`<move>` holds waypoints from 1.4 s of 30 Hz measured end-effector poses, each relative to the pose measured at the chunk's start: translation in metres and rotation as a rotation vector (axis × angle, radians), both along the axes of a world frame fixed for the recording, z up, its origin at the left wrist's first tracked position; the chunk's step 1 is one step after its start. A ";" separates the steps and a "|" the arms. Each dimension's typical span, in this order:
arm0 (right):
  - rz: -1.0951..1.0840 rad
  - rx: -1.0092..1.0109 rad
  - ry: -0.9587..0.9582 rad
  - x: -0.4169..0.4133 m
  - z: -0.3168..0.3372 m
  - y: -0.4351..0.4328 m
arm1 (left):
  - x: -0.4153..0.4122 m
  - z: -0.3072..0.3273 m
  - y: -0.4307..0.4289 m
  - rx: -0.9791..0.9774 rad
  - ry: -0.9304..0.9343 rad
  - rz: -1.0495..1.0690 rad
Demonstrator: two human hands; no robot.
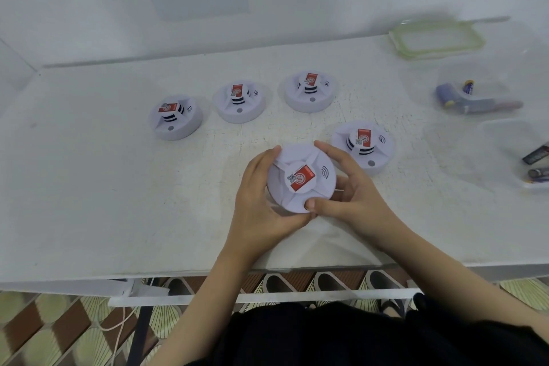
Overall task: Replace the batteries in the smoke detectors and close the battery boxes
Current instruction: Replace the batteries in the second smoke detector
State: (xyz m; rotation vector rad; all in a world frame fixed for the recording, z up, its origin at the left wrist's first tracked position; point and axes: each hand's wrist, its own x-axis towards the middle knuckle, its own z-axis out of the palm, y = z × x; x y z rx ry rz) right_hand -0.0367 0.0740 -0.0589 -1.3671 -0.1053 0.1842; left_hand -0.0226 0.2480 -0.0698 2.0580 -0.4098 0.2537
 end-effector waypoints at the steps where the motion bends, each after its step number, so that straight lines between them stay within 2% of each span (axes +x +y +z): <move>1: -0.002 0.008 0.002 0.000 0.000 0.000 | 0.000 0.000 0.000 0.007 -0.005 0.000; 42: 0.024 0.016 0.007 0.002 -0.001 -0.002 | -0.001 0.000 -0.002 0.019 -0.055 0.009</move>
